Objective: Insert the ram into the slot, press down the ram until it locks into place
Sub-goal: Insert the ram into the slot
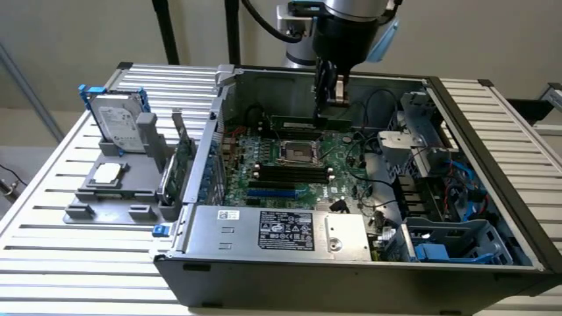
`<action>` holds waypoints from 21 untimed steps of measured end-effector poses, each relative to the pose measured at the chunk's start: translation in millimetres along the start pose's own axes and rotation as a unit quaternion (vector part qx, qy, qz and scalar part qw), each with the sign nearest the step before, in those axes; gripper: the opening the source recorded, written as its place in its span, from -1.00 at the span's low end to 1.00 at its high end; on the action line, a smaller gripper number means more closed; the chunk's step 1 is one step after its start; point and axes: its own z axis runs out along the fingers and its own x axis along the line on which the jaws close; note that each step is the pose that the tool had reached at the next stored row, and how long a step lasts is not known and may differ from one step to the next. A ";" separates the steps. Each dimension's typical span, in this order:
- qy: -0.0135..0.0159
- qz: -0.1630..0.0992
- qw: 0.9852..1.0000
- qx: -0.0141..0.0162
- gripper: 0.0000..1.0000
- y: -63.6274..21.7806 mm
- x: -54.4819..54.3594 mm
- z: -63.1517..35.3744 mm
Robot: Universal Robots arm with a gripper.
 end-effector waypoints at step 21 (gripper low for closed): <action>0.001 -0.006 1.000 0.009 -0.74 20.5 10.5 38.4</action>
